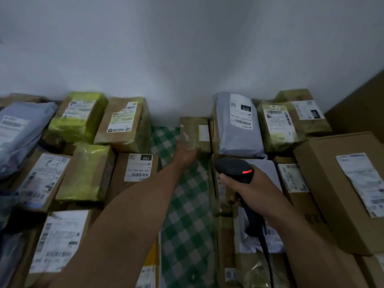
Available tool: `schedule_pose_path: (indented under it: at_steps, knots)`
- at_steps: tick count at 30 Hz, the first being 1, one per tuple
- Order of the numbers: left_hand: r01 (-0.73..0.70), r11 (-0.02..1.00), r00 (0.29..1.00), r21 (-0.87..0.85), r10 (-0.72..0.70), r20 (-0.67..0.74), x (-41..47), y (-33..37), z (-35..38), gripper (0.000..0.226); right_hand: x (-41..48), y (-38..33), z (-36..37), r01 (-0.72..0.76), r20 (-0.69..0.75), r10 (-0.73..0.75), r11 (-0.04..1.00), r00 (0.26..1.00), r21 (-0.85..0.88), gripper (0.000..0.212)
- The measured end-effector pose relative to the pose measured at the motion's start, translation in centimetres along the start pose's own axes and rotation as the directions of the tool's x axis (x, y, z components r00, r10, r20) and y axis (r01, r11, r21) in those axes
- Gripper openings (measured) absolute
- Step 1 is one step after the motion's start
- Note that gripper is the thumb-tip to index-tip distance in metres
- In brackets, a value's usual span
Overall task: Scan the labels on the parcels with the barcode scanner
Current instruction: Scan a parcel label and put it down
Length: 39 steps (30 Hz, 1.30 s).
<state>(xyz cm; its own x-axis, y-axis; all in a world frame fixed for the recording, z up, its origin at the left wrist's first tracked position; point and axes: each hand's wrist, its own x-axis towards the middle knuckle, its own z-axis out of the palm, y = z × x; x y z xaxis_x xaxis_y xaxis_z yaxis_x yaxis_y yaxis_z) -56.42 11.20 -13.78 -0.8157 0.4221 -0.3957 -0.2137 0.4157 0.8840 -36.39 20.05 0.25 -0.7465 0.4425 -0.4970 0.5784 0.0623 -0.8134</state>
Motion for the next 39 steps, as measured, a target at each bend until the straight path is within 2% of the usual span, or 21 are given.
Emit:
schedule_pose_path:
  at_steps: [1, 4, 8, 13, 19, 22, 27, 31, 35, 39]
  knots:
    - [-0.005, 1.0, 1.0, -0.025, 0.005, 0.001, 0.0, 0.1, 0.1, 0.057, 0.3, 0.3, -0.1, 0.0, -0.005, 0.0, 1.0, 1.0, -0.006, 0.042]
    - [0.03, 0.987, 0.999, -0.156, -0.032, -0.01, -0.1, -0.5, 0.2, 0.084, 1.0, 0.7, -0.2, 0.015, -0.019, -0.015, 1.0, 1.0, -0.013, 0.042]
    - [0.051, 0.96, 0.998, -0.274, -0.061, -0.027, -0.1, -1.7, -0.1, 0.074, 1.3, 0.8, -0.3, 0.014, -0.027, -0.014, 1.0, 1.0, 0.009, 0.038]
    - [0.109, 0.948, 0.989, -0.299, -0.133, -0.062, -0.2, -1.1, -0.5, 0.069, 1.4, 1.2, -0.1, 0.011, -0.032, -0.011, 1.0, 0.999, 0.013, 0.04]
    - [-0.071, 0.973, 0.961, -0.219, 0.008, -0.276, -6.0, 1.2, -2.1, 0.058, 0.4, 0.4, 0.1, 0.018, -0.052, -0.018, 1.0, 0.998, 0.002, 0.034]
    - [-0.153, 0.945, 0.951, -0.29, 0.06, -0.305, -11.4, 1.6, -4.3, 0.057, -1.3, -0.4, 0.5, 0.05, -0.066, -0.05, 0.999, 0.997, 0.001, 0.033]
    - [-0.174, 0.841, 0.957, -0.512, 0.023, -0.288, -21.3, 1.5, -7.2, 0.037, -6.6, -1.9, 1.3, 0.115, -0.111, -0.113, 0.993, 0.987, 0.011, 0.03]
    - [-0.194, 0.753, 0.97, -0.628, 0.053, -0.237, -27.9, 1.4, -7.8, 0.039, -11.2, -2.4, 2.7, 0.143, -0.141, -0.13, 0.986, 0.981, 0.088, 0.036]
    - [-0.15, 0.665, 0.987, -0.732, 0.051, -0.155, -32.8, 1.1, -8.1, 0.04, -14.9, -2.1, 4.2, 0.183, -0.197, -0.149, 0.969, 0.969, 0.164, 0.045]
    - [-0.106, 0.639, 0.994, -0.762, 0.069, -0.081, -36.5, 1.3, -8.0, 0.034, -18.4, -1.5, 5.5, 0.243, -0.17, -0.199, 0.922, 0.965, 0.302, 0.055]
